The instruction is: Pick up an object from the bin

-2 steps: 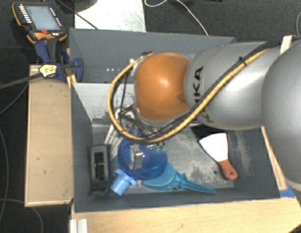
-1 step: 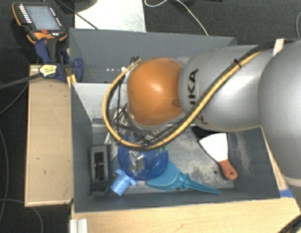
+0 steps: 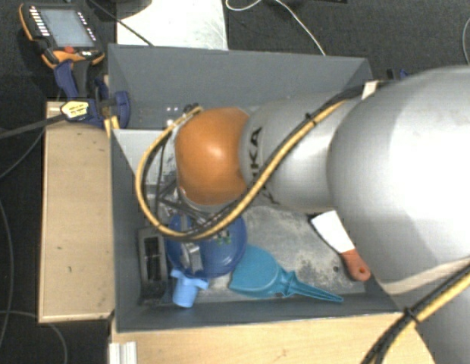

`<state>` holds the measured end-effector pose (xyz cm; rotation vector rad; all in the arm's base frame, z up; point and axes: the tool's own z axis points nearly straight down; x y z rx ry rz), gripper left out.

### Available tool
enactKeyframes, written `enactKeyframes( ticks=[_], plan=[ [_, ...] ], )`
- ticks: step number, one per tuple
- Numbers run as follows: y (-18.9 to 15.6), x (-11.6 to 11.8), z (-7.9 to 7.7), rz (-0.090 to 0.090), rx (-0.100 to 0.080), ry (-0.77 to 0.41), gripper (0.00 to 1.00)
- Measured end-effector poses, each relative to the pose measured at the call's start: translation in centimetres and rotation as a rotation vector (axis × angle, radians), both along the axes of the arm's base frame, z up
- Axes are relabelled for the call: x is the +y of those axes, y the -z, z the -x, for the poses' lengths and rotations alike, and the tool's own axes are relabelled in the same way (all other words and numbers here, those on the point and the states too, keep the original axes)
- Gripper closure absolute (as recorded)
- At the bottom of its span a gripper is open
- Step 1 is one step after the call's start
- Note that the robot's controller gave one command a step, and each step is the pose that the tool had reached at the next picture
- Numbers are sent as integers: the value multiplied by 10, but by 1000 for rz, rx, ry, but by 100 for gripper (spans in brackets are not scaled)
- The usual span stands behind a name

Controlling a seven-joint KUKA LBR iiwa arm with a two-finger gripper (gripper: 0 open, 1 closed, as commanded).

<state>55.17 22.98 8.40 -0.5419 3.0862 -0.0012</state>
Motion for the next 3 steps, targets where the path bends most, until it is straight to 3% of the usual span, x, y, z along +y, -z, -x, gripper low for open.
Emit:
enactKeyframes(
  ticks=[1,2,3],
  plan=[
    [2,-9,-16,-12,-25,9,100],
    [2,-9,-16,-12,-25,12,100],
    [-79,-34,-27,-8,-17,-60,100]
  ],
)
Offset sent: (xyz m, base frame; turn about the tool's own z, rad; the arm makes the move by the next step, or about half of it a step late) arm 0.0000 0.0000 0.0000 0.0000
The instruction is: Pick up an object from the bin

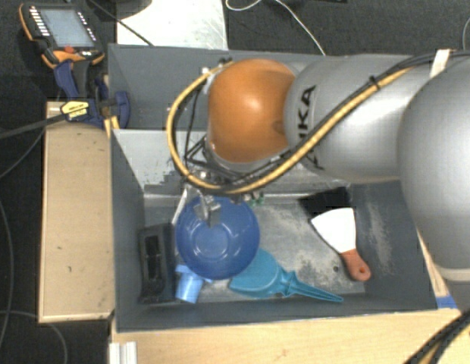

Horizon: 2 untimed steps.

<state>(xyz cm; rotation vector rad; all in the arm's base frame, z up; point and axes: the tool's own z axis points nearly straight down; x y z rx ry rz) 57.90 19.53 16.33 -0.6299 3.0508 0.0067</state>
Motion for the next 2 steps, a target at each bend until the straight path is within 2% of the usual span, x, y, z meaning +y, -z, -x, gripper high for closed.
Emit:
enactKeyframes(
  ticks=[1,2],
  plan=[
    [-105,-7,13,-11,-2,306,100],
    [-142,-15,12,-6,-6,123,100]
  ],
)
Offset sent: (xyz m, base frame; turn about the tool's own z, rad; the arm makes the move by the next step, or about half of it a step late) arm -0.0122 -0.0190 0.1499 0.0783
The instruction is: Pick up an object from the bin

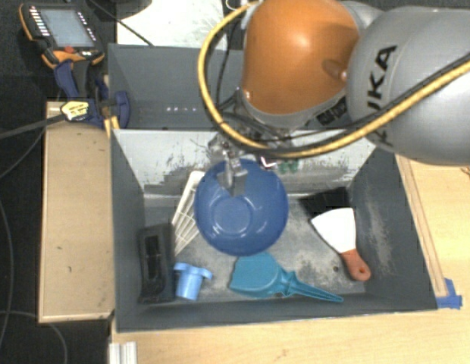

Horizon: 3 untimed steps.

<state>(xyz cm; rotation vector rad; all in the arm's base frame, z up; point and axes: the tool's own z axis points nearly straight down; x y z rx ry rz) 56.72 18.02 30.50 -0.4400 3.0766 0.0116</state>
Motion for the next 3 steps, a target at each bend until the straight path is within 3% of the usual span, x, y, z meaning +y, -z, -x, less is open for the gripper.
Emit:
enactKeyframes(
  ticks=[1,2,3],
  plan=[
    [118,75,52,-2,-1,-11,100],
    [118,74,51,-2,-1,-9,100],
    [16,64,46,-2,0,-4,100]
  ],
)
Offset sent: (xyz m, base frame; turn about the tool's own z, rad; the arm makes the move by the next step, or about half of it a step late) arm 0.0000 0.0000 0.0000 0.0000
